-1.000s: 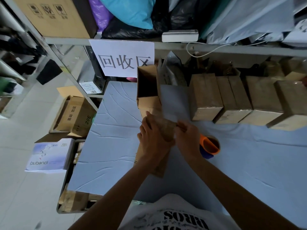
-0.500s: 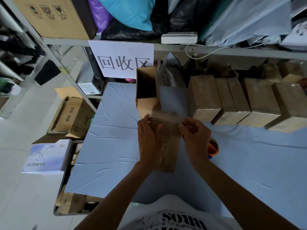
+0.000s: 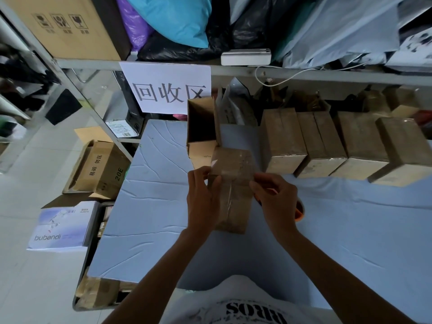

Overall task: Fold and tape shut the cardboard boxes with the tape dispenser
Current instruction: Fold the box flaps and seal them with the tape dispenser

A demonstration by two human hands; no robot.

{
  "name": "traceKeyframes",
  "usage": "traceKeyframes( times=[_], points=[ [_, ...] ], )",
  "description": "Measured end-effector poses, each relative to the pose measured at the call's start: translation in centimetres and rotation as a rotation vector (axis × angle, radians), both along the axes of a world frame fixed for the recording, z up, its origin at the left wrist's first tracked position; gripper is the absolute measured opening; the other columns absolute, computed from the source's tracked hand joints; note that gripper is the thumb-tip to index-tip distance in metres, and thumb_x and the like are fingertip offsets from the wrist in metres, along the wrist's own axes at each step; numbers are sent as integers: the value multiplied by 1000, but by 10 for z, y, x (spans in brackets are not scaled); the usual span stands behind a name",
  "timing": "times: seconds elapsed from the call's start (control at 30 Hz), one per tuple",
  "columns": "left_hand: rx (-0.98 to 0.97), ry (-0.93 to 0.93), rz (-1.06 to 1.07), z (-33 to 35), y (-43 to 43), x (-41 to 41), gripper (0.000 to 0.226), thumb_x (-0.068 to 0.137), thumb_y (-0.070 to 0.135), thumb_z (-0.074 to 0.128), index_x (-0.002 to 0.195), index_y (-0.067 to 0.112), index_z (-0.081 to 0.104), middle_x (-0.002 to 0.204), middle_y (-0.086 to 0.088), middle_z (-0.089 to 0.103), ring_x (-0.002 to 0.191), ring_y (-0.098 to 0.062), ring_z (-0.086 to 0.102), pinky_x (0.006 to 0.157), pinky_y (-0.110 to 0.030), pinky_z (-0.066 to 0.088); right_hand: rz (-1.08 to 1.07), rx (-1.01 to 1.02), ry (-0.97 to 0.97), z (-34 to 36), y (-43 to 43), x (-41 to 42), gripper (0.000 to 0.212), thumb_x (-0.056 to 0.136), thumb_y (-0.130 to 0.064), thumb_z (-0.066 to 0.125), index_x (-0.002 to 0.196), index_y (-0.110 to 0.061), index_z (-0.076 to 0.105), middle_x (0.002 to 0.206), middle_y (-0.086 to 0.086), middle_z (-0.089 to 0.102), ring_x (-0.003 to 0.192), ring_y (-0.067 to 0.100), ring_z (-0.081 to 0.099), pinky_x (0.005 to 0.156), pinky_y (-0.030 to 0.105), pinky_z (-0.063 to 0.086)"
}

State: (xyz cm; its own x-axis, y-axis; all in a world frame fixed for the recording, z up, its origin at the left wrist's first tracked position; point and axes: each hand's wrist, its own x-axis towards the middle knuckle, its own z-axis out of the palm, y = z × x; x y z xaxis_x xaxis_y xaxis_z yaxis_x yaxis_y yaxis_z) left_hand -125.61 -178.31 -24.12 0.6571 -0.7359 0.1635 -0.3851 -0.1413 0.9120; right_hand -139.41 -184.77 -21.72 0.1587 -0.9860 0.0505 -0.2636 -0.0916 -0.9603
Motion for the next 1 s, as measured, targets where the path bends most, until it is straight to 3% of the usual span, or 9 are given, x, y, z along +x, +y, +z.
traceKeyframes(
  times=[0.2, 0.3, 0.4, 0.57, 0.7, 0.9, 1.0],
  points=[
    [-20, -100, -51, -1, 3, 13, 27, 92, 33, 53, 112, 16, 56, 116, 0, 52, 97, 6, 56, 81, -22, 56, 85, -159, 108, -5, -5, -2, 16, 80, -15, 74, 95, -19, 68, 92, -10, 64, 86, 0, 61, 76, 13, 48],
    [8, -198, -119, 0, 2, 23, 28, 88, 28, 64, 112, 13, 63, 117, -5, 52, 95, -6, 60, 79, -21, 56, 198, -361, 286, -8, -13, -5, 16, 81, -16, 74, 96, -15, 68, 95, -3, 61, 85, 4, 55, 77, 14, 43],
    [-1, -207, -157, 3, 0, 30, 25, 90, 28, 62, 111, 14, 65, 115, -1, 52, 94, -7, 61, 76, -19, 57, 276, -473, 379, -10, -21, -6, 17, 80, -18, 74, 95, -15, 67, 95, -5, 59, 88, 1, 49, 77, 8, 36],
    [-30, -189, -129, 11, -2, 35, 29, 92, 37, 52, 100, 14, 67, 115, 3, 53, 93, -8, 61, 73, -16, 56, 309, -521, 383, -13, -23, -4, 18, 85, -30, 64, 96, -17, 65, 97, -7, 61, 86, 3, 54, 74, 16, 45],
    [-43, -210, -190, 13, -6, 39, 24, 92, 32, 54, 104, 13, 64, 107, 6, 62, 97, -8, 61, 78, -25, 54, 328, -495, 364, -14, -26, -3, 18, 87, -30, 62, 98, -16, 64, 104, -3, 64, 92, 7, 59, 77, 25, 52],
    [-18, -239, -229, 15, -7, 47, 30, 90, 36, 58, 107, 12, 65, 106, 6, 66, 98, -5, 62, 82, -14, 49, 369, -323, 320, -6, -38, -4, 19, 83, -27, 72, 99, -17, 70, 101, -8, 70, 90, 6, 64, 77, 32, 55],
    [-15, -244, -184, 17, -9, 48, 22, 89, 31, 60, 101, 14, 66, 103, 6, 69, 94, -4, 64, 80, -8, 47, 351, -167, 253, 1, -42, -2, 19, 83, -24, 71, 101, -15, 71, 104, -6, 70, 93, 7, 66, 79, 35, 57]
  ],
)
